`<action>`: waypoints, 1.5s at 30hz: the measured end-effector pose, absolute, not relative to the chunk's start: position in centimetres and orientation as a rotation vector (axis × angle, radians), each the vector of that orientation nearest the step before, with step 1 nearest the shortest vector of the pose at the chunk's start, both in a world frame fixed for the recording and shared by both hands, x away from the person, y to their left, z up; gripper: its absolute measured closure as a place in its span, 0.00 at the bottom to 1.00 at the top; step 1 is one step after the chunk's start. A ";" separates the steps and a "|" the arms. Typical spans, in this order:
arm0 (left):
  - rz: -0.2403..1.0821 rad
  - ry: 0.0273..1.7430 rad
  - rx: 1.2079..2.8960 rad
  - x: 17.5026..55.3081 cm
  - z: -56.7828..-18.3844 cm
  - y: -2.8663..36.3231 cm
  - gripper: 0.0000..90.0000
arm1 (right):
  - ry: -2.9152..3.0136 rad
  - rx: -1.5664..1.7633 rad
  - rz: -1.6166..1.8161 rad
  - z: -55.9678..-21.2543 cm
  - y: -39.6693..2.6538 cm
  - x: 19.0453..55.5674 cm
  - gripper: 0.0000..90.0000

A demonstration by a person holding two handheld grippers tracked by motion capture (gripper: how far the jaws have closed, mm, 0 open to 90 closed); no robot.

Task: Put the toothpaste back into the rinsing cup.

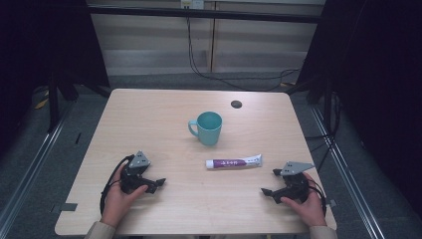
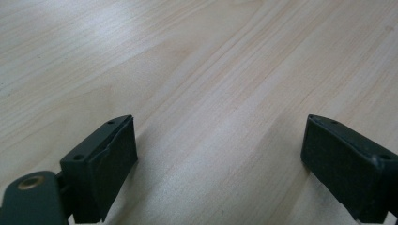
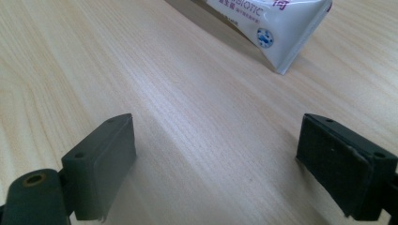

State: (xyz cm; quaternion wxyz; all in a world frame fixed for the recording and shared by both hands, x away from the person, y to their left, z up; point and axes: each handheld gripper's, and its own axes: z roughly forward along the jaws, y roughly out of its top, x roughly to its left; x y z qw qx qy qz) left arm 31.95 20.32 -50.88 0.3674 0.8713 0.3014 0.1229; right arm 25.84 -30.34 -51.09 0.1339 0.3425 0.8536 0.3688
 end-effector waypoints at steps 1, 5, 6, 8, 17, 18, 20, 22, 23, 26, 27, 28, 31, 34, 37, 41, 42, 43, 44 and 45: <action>0.316 0.774 2.238 32.0 -50.9 20.3 0.12 | 2.475 0.992 1.069 -51.1 -30.3 25.8 0.12; 0.315 0.773 2.239 32.0 -50.9 20.3 0.12 | 2.475 0.993 1.069 -51.1 -30.3 25.8 0.13; 0.313 0.773 2.238 32.0 -50.9 20.3 0.12 | 2.475 0.994 1.070 -51.1 -30.3 25.9 0.13; 0.313 0.773 2.238 32.0 -50.9 20.3 0.12 | 2.463 1.017 1.065 -51.1 -30.2 25.9 0.12; 0.313 0.774 2.238 32.0 -50.9 20.3 0.12 | 2.582 0.881 0.870 -49.1 -28.0 27.6 0.23; 0.312 0.773 2.238 32.0 -50.9 20.3 0.12 | 2.620 0.818 0.821 -48.2 -27.1 28.5 0.23; 0.312 0.773 2.237 32.0 -50.9 20.3 0.12 | 2.667 0.757 0.755 -47.5 -26.1 29.6 0.24; 0.312 0.772 2.238 32.0 -50.9 20.3 0.12 | 2.698 0.723 0.703 -47.2 -25.2 30.5 0.25; 0.312 0.772 2.238 32.0 -50.9 20.3 0.12 | 2.698 0.723 0.703 -47.2 -25.2 30.5 0.25; 0.312 0.773 2.238 32.0 -50.9 20.3 0.12 | 2.733 0.665 0.632 -46.7 -23.9 31.5 0.28; 0.312 0.773 2.238 32.0 -50.9 20.3 0.12 | 2.744 0.647 0.607 -46.4 -23.4 32.0 0.29; 0.312 0.773 2.238 32.0 -50.9 20.3 0.12 | 2.765 0.613 0.575 -46.0 -22.8 32.5 0.29; 0.312 0.773 2.238 32.0 -50.9 20.3 0.12 | 2.797 0.582 0.532 -45.7 -22.2 33.0 0.34; 0.312 0.773 2.238 32.0 -50.9 20.3 0.12 | 2.842 0.500 0.438 -45.5 -21.0 34.1 0.35; 0.312 0.773 2.238 32.0 -50.9 20.3 0.12 | 2.855 0.489 0.394 -45.6 -20.4 34.4 0.37; 0.311 0.773 2.237 32.0 -50.9 20.3 0.12 | 2.901 0.408 0.316 -46.0 -19.3 35.2 0.42; 0.312 0.773 2.238 32.0 -50.9 20.3 0.12 | 2.905 0.395 0.305 -46.0 -19.1 35.4 0.45; 0.312 0.773 2.238 32.0 -50.9 20.3 0.12 | 2.916 0.369 0.289 -45.9 -18.9 35.7 0.46; 0.312 0.773 2.238 32.0 -50.9 20.3 0.12 | 2.931 0.357 0.270 -45.9 -18.6 36.0 0.47; 0.312 0.773 2.238 32.0 -50.9 20.3 0.12 | 2.953 0.338 0.239 -45.9 -18.1 36.6 0.49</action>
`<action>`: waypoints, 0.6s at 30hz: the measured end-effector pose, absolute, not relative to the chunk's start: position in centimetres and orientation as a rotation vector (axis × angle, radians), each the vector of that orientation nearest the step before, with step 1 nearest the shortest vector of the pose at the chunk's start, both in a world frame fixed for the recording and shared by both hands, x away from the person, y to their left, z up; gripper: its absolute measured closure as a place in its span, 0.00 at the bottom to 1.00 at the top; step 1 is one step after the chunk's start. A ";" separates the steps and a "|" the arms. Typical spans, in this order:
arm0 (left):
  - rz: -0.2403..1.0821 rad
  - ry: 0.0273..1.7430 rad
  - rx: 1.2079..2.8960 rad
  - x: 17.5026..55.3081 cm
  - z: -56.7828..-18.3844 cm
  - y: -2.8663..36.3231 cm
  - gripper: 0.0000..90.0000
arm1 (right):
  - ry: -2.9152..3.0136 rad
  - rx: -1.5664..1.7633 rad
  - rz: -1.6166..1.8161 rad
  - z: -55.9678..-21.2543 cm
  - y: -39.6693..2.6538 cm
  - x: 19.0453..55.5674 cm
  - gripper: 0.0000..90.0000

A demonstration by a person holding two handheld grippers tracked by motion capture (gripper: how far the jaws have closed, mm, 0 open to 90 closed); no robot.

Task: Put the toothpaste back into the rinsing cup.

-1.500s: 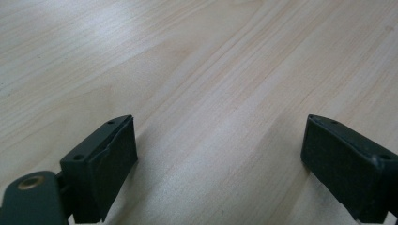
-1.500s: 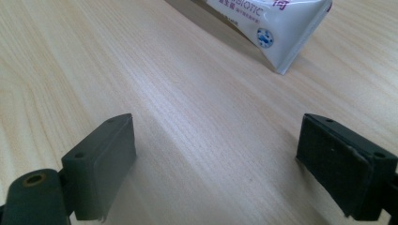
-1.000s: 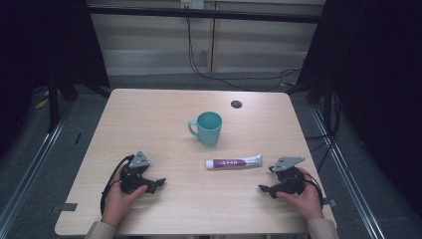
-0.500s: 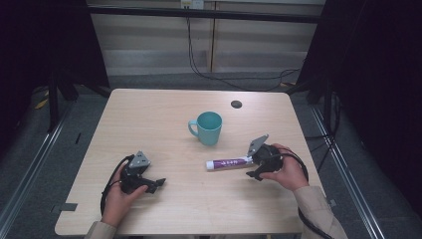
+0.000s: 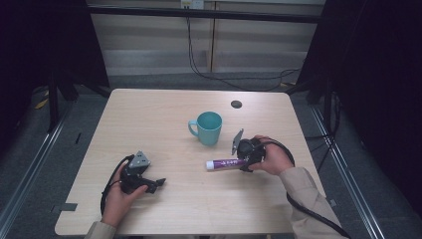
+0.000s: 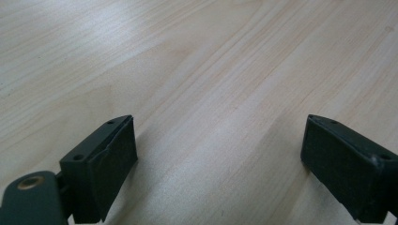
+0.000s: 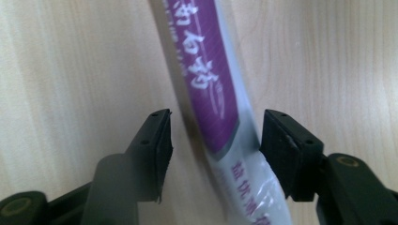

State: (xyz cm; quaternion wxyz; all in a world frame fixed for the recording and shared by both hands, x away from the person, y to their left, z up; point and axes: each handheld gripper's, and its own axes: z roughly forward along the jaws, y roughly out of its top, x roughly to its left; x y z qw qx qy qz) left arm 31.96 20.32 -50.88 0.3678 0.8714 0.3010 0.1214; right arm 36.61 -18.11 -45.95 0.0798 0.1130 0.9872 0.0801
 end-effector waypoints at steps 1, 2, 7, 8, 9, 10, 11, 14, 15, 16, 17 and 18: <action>0.312 0.773 2.238 32.0 -50.9 20.3 0.12 | 2.963 0.346 0.229 -46.0 -18.0 36.9 0.51; 0.312 0.773 2.238 32.0 -50.9 20.3 0.12 | 2.979 0.332 0.219 -46.1 -17.9 37.3 0.53; 0.312 0.773 2.238 32.0 -50.9 20.3 0.12 | 3.045 0.402 0.203 -46.5 -18.0 38.2 0.60; 0.312 0.773 2.238 32.0 -50.9 20.3 0.12 | 3.048 0.390 0.209 -46.6 -18.1 38.3 0.60; 0.311 0.773 2.238 32.0 -50.9 20.3 0.12 | 3.054 0.435 0.208 -46.5 -18.1 38.2 0.61; 0.311 0.773 2.238 32.0 -50.9 20.3 0.12 | 3.054 0.435 0.208 -46.5 -18.1 38.2 0.61; 0.311 0.773 2.238 32.0 -50.9 20.3 0.12 | 3.064 0.419 0.220 -46.6 -18.2 38.2 0.66; 0.312 0.773 2.238 32.0 -50.9 20.3 0.12 | 3.072 0.438 0.236 -46.6 -18.2 38.0 0.72; 0.312 0.774 2.238 32.0 -50.9 20.3 0.12 | 3.067 0.454 0.250 -46.6 -18.3 38.0 0.76; 0.312 0.774 2.238 32.0 -50.9 20.3 0.12 | 3.067 0.454 0.250 -46.6 -18.3 38.0 0.76; 0.312 0.774 2.238 32.0 -50.9 20.3 0.12 | 3.078 0.452 0.275 -46.5 -18.4 37.8 0.80; 0.311 0.773 2.239 32.0 -50.9 20.3 0.12 | 3.078 0.452 0.275 -46.5 -18.4 37.8 0.80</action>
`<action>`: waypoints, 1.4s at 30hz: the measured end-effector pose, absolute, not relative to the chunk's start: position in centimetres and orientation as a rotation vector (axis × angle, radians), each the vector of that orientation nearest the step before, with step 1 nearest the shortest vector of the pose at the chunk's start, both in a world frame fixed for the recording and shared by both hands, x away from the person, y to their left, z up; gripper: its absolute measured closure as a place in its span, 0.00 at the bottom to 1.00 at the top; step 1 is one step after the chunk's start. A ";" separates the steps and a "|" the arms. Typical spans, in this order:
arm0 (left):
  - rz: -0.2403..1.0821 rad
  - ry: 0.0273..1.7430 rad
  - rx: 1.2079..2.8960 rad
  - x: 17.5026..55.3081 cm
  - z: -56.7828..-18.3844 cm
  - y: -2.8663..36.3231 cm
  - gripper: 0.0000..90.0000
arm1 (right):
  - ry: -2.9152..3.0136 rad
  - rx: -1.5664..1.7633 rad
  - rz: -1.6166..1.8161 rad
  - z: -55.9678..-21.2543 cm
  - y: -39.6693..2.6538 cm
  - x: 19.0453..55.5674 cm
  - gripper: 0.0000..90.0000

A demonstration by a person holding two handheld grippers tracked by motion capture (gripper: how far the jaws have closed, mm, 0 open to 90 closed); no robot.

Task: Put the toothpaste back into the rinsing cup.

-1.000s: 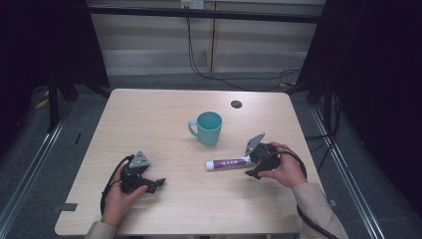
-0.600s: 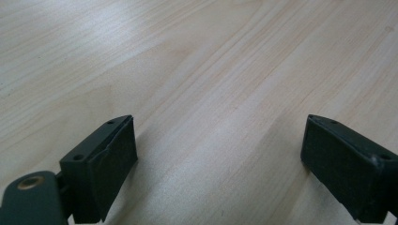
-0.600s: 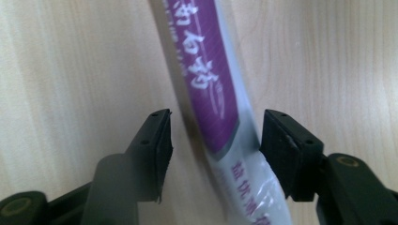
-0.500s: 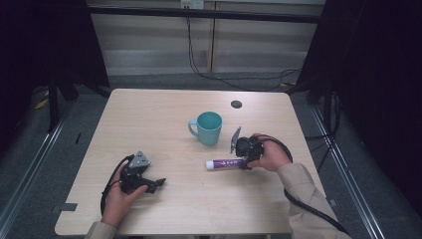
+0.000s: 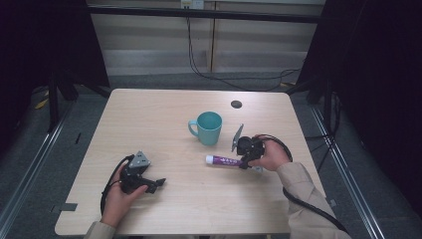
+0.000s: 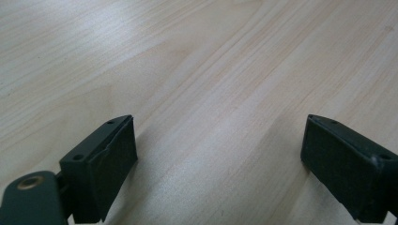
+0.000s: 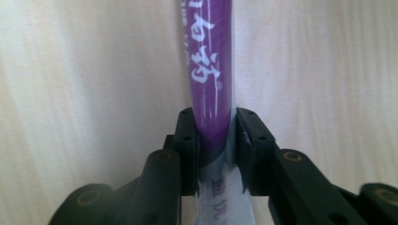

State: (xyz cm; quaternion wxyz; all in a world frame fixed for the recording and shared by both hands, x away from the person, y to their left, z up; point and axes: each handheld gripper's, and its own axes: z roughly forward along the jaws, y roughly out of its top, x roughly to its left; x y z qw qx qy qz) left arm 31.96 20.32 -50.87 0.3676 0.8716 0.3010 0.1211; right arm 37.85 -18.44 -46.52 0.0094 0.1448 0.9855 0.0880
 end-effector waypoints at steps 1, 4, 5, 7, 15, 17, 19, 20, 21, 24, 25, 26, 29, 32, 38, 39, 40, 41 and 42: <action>0.311 0.773 2.239 32.0 -50.9 20.3 0.12 | 3.090 0.461 0.292 -46.5 -18.5 37.7 0.81; 0.298 0.775 2.243 31.9 -50.9 20.2 0.10 | 3.077 0.446 0.309 -46.3 -18.7 37.0 0.85; 0.296 0.763 2.254 32.0 -50.9 20.0 0.07 | 3.079 0.449 0.314 -46.2 -18.7 36.5 0.85; 0.290 0.762 2.262 32.0 -50.8 19.9 0.06 | 3.071 0.428 0.328 -46.2 -18.7 36.3 0.85; 0.188 0.679 2.329 32.2 -48.2 17.6 0.18 | 3.041 0.381 0.268 -44.2 -18.8 35.1 0.85; 0.188 0.633 2.359 32.3 -47.3 16.6 0.19 | 3.040 0.383 0.253 -44.0 -18.9 34.9 0.85; 0.167 0.591 2.384 32.4 -46.6 15.5 0.20 | 3.047 0.403 0.242 -43.7 -18.8 34.6 0.85; 0.167 0.591 2.384 32.4 -46.6 15.5 0.23 | 3.050 0.384 0.254 -43.6 -18.8 34.6 0.85; 0.166 0.542 2.430 32.6 -46.0 14.5 0.26 | 3.050 0.376 0.244 -43.5 -18.7 34.5 0.85; 0.152 0.482 2.473 32.9 -44.9 12.9 0.30 | 3.054 0.333 0.241 -43.4 -18.4 34.1 0.85; 0.152 0.482 2.473 32.9 -44.9 12.9 0.30 | 3.054 0.333 0.241 -43.4 -18.4 34.1 0.85; 0.148 0.482 2.468 32.8 -44.6 12.3 0.30 | 3.054 0.338 0.244 -43.3 -18.3 33.9 0.85; 0.158 0.388 2.499 32.9 -43.6 11.0 0.34 | 3.052 0.324 0.252 -43.1 -17.8 33.6 0.85; 0.166 0.322 2.512 32.8 -42.7 9.6 0.38 | 3.058 0.283 0.249 -43.1 -17.6 33.7 0.85; 0.152 0.234 2.587 32.6 -42.2 7.3 0.43 | 3.063 0.281 0.264 -43.1 -17.1 33.4 0.85; 0.160 0.213 2.599 32.6 -42.2 6.6 0.43 | 3.056 0.251 0.273 -43.1 -16.7 33.4 0.85; 0.160 0.213 2.599 32.6 -42.2 6.6 0.44 | 3.056 0.251 0.273 -43.1 -16.7 33.4 0.85; 0.174 0.185 2.601 32.6 -42.3 6.0 0.44 | 3.062 0.249 0.295 -43.1 -16.4 33.3 0.85; 0.174 0.185 2.601 32.6 -42.3 6.0 0.46 | 3.062 0.249 0.295 -43.1 -16.4 33.3 0.85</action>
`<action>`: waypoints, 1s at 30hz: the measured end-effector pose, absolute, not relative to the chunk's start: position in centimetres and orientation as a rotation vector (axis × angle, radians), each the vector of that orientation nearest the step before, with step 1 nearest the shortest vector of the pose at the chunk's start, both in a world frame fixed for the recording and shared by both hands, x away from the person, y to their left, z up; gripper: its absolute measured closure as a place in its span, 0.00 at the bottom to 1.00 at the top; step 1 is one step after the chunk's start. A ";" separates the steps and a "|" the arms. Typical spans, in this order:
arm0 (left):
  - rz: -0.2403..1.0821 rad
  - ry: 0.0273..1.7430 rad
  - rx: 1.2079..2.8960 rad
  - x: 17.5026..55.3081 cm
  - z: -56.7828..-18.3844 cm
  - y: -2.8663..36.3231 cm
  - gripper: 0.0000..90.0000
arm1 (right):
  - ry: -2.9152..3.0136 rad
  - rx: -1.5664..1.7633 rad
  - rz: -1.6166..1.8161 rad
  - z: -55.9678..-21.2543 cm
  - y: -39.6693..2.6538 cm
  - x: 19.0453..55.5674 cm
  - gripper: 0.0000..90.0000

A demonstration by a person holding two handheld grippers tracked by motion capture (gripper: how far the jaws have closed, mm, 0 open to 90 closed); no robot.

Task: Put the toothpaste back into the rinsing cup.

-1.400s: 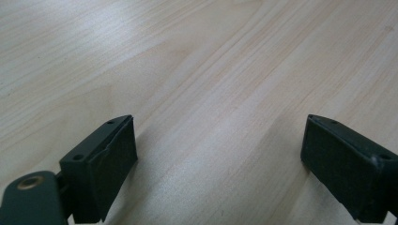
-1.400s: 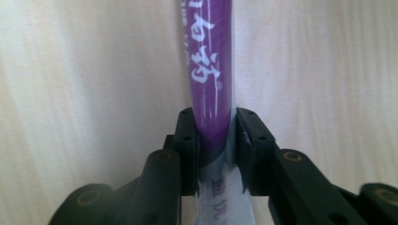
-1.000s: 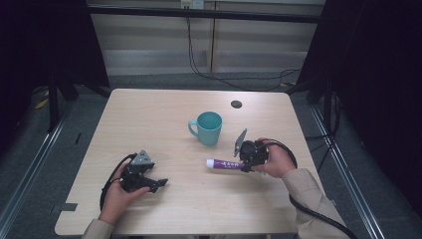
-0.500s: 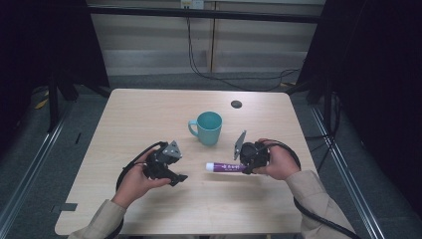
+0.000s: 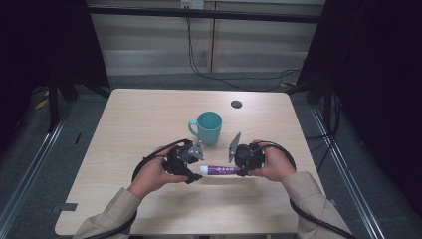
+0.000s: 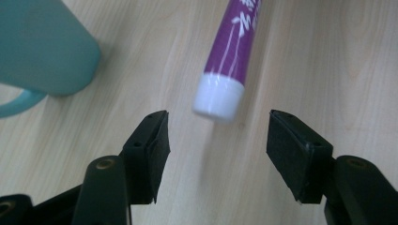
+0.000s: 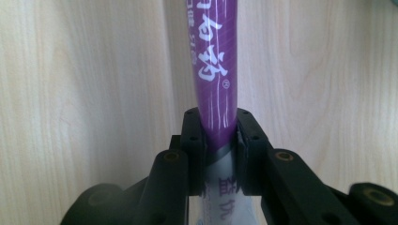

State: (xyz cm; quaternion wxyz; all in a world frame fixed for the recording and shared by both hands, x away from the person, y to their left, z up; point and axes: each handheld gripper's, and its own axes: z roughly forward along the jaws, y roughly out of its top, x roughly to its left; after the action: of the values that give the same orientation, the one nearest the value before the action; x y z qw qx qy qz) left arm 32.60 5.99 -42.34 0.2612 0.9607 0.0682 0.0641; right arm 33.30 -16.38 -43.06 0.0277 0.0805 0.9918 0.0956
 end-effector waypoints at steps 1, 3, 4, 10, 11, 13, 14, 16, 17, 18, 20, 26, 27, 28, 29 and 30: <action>0.180 0.170 2.602 32.5 -42.4 5.7 0.47 | 3.059 0.225 0.287 -43.0 -16.0 33.2 0.85; 0.177 0.149 2.609 32.5 -42.6 4.9 0.51 | 3.063 0.219 0.288 -42.9 -15.8 33.1 0.85; 0.177 0.149 2.609 32.5 -42.6 4.9 0.52 | 3.059 0.210 0.294 -42.8 -15.7 33.1 0.85; 0.195 0.097 2.641 32.6 -43.0 3.9 0.57 | 3.054 0.171 0.328 -42.4 -15.1 33.0 0.85; 0.191 0.090 2.646 32.6 -43.0 3.8 0.57 | 3.052 0.172 0.341 -42.3 -15.1 33.0 0.85; 0.177 0.086 2.649 32.5 -43.2 3.6 0.61 | 3.051 0.179 0.369 -42.2 -15.2 33.0 0.85; 0.170 0.079 2.658 32.5 -43.3 3.6 0.61 | 3.051 0.179 0.369 -42.2 -15.2 33.0 0.85; 0.169 0.066 2.666 32.6 -43.4 3.5 0.65 | 3.063 0.172 0.377 -42.2 -15.2 33.1 0.85; 0.165 0.069 2.668 32.6 -43.5 3.5 0.67 | 3.059 0.173 0.367 -42.2 -15.2 33.0 0.85; 0.165 0.069 2.668 32.6 -43.5 3.5 0.67 | 3.059 0.173 0.367 -42.2 -15.2 33.0 0.85; 0.158 0.070 2.667 32.6 -43.6 3.6 0.68 | 3.061 0.176 0.372 -42.3 -15.1 33.0 0.85; 0.141 0.086 2.684 32.7 -43.8 3.6 0.68 | 3.056 0.159 0.363 -42.3 -14.8 33.0 0.85; 0.158 0.092 2.683 32.7 -43.8 3.6 0.67 | 3.053 0.161 0.366 -42.3 -14.7 33.0 0.85; 0.158 0.092 2.683 32.7 -43.8 3.6 0.67 | 3.051 0.158 0.364 -42.2 -14.7 33.0 0.85; 0.164 0.110 2.675 32.8 -43.8 3.7 0.67 | 3.047 0.155 0.361 -42.2 -14.6 33.0 0.85; 0.164 0.110 2.675 32.8 -43.8 3.7 0.67 | 3.047 0.155 0.361 -42.2 -14.6 33.0 0.85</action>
State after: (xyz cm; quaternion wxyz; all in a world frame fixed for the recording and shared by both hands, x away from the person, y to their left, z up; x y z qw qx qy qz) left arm 32.76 3.71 -43.84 0.2278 0.9711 0.0398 0.0597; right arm 33.04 -14.63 -42.19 0.0345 0.0503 0.9912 0.1175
